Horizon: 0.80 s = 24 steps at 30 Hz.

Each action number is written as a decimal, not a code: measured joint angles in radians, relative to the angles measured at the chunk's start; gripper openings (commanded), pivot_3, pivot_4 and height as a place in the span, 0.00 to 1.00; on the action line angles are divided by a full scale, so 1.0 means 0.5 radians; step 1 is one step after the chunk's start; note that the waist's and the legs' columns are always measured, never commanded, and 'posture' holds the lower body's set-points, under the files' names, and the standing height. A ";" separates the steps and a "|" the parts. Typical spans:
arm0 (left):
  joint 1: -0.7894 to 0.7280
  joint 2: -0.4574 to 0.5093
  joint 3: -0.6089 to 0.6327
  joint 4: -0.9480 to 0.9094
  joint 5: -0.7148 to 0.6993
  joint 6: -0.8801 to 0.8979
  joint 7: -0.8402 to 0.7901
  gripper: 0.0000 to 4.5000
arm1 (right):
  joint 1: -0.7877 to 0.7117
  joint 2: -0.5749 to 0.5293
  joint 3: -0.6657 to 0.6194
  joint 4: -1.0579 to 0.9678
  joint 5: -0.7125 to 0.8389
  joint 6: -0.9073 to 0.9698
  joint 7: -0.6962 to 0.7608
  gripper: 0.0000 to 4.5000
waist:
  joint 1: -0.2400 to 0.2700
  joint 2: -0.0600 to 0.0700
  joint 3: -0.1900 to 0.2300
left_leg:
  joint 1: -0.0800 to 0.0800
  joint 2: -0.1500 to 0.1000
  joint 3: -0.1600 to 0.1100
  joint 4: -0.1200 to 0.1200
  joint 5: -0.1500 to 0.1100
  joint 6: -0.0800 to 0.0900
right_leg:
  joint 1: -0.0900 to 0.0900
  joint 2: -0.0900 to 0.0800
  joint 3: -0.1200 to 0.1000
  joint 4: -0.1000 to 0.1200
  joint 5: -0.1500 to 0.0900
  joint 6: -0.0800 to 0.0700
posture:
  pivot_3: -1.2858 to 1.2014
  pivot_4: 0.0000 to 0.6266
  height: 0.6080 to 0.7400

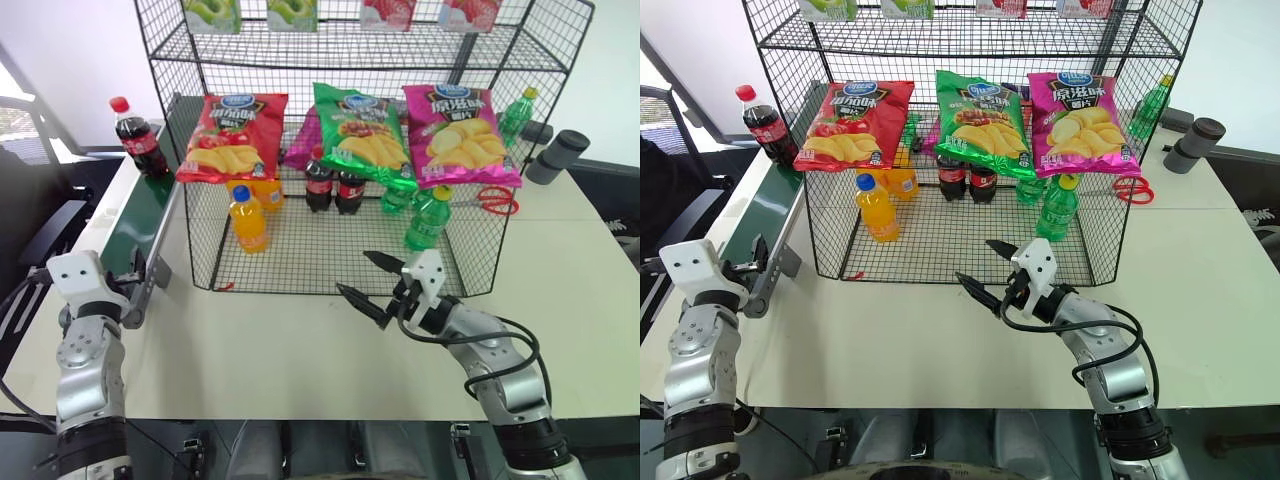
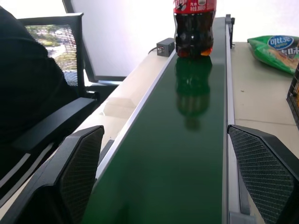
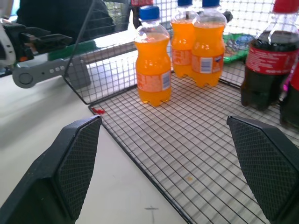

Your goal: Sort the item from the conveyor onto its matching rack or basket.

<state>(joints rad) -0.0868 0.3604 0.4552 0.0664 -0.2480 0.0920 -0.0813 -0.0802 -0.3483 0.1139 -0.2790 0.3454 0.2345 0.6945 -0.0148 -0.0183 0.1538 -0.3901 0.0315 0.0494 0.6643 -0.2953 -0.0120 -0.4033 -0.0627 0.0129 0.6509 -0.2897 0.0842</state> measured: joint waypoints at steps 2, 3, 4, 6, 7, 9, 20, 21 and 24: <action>-0.003 -0.002 0.000 0.006 0.000 -0.014 0.004 1.00 | 0.003 0.018 0.008 -0.001 0.010 0.000 0.003 0.99 | -0.001 0.000 0.000 | 0.000 0.000 0.000 0.000 0.000 0.000 | 0.000 0.000 0.000 0.000 0.000 0.000 | 0.52 0.24 1.00; -0.003 -0.002 0.000 0.008 0.000 -0.022 0.005 1.00 | 0.004 0.019 0.016 -0.001 0.017 0.002 0.007 0.99 | 0.000 0.000 0.000 | 0.000 0.000 0.000 0.000 0.000 0.000 | 0.000 0.000 0.000 0.000 0.000 0.000 | 0.52 0.24 1.00; -0.003 -0.003 0.000 0.009 0.000 -0.026 0.006 1.00 | 0.004 0.019 0.023 -0.001 0.023 0.003 0.014 0.99 | 0.000 0.000 0.000 | 0.000 0.000 0.000 0.000 0.000 0.000 | 0.000 0.000 0.000 0.000 0.000 0.000 | 0.52 0.24 1.00; -0.003 -0.003 0.000 0.009 0.000 -0.033 0.007 1.00 | 0.007 0.017 0.038 -0.004 0.032 0.009 0.033 0.99 | 0.000 0.000 0.000 | 0.000 0.000 0.000 0.000 0.000 0.000 | 0.000 0.000 0.000 0.000 0.000 0.000 | 0.52 0.24 1.00; -0.003 -0.002 0.000 0.010 0.000 -0.036 0.007 1.00 | 0.013 0.015 0.044 -0.012 0.042 0.014 0.042 0.99 | 0.000 0.000 0.000 | 0.000 0.000 0.000 0.000 0.000 0.000 | 0.000 0.000 0.000 0.000 0.000 0.000 | 0.52 0.24 1.00; -0.003 -0.002 0.001 0.010 0.000 -0.041 0.007 1.00 | 0.040 0.004 0.047 -0.060 0.060 0.032 0.063 0.99 | 0.000 0.000 0.000 | 0.000 0.000 0.000 -0.001 0.000 0.000 | 0.000 -0.001 0.000 0.000 0.000 0.000 | 0.52 0.24 1.00; -0.007 0.020 0.009 0.022 -0.004 -0.090 -0.009 1.00 | 0.116 -0.031 0.106 -0.218 0.104 0.106 0.111 0.99 | 0.000 0.000 0.000 | -0.001 0.000 0.000 -0.001 0.000 -0.001 | -0.001 -0.002 0.000 -0.001 -0.001 -0.001 | 0.52 0.24 1.00; -0.011 0.025 0.009 0.027 -0.007 -0.099 -0.013 1.00 | 0.117 -0.031 0.106 -0.215 0.104 0.098 0.120 0.99 | 0.000 0.000 0.000 | -0.001 0.000 0.000 -0.001 0.000 -0.002 | -0.001 -0.002 0.000 -0.001 -0.001 -0.001 | 0.52 0.24 1.00; -0.020 0.047 0.027 0.051 -0.022 -0.112 -0.024 1.00 | 0.121 -0.031 0.106 -0.199 0.105 0.085 0.132 0.99 | -0.002 0.000 0.000 | -0.001 0.000 0.000 -0.001 0.000 -0.002 | -0.002 -0.002 0.000 -0.001 -0.001 -0.001 | 0.52 0.24 1.00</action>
<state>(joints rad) -0.0966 0.3837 0.4686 0.0918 -0.2590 0.0358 -0.0932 -0.0195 -0.3636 0.1668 -0.3784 0.3977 0.2773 0.7604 -0.0160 -0.0185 0.1537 -0.3905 0.0316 0.0492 0.6636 -0.2952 -0.0128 -0.4041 -0.0637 0.0129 0.6506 -0.2900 0.0836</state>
